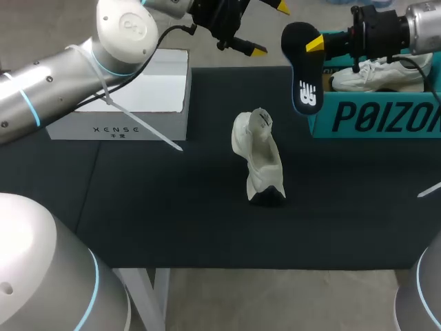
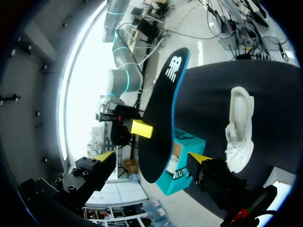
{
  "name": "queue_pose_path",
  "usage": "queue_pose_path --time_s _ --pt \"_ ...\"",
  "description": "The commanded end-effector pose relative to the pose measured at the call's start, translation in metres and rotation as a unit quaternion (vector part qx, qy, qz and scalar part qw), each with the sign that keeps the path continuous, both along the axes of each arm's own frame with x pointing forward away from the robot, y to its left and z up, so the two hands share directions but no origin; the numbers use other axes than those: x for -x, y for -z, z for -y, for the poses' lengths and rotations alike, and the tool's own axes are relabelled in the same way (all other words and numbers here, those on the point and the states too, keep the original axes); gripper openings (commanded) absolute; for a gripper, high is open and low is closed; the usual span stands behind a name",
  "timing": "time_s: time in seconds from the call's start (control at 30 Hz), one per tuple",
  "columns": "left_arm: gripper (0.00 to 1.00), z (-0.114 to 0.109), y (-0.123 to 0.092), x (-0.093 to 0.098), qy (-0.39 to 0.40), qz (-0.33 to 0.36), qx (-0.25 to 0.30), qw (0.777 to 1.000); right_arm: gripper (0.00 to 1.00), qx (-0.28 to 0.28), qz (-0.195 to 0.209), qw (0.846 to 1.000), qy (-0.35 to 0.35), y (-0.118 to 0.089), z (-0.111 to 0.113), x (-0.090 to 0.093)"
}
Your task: Take the shoe out of the shoebox, open the shoe tongue, remove and reinsert the insole, then place the shoe into the shoebox
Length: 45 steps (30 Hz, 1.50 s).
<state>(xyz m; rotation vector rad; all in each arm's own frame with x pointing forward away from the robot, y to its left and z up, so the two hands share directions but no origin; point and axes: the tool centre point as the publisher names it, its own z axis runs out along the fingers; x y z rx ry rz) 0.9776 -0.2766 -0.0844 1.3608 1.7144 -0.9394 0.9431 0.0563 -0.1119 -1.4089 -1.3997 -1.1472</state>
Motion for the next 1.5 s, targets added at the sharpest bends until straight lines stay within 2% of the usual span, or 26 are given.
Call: queue_pose_path --time_s 0.03,0.17,0.37,0.63,0.83,1.1,1.3,1.5 --pt "1.00 -0.002 0.002 0.002 -0.001 0.003 0.007 1.000 0.00 -0.001 0.005 1.000 0.003 -0.001 0.002 0.002" --pt "1.00 -0.001 0.008 0.001 0.000 0.006 0.018 1.000 0.00 -0.021 0.026 0.999 0.001 -0.003 0.002 0.000" --pt "1.00 0.005 0.023 -0.003 -0.033 0.015 0.085 0.996 0.00 -0.044 0.059 0.997 -0.011 -0.013 -0.004 -0.004" --pt "1.00 0.014 0.022 0.011 -0.044 0.061 0.156 0.985 0.00 -0.067 0.077 0.995 -0.019 -0.018 -0.011 -0.011" --pt "1.00 0.012 0.022 0.009 -0.038 0.068 0.161 0.984 0.00 -0.072 0.064 0.995 -0.032 -0.012 -0.015 -0.013" --pt "1.00 0.007 0.022 0.004 -0.006 0.103 0.141 0.985 0.00 -0.089 0.041 0.994 -0.047 -0.001 -0.019 -0.012" --pt "1.00 0.014 0.016 0.010 -0.002 0.118 0.156 0.981 0.00 -0.093 0.032 0.994 -0.053 0.003 -0.025 -0.014" --pt "1.00 0.021 0.026 0.019 -0.002 0.128 0.151 0.980 0.00 -0.095 0.030 0.994 -0.054 0.002 -0.028 -0.014"
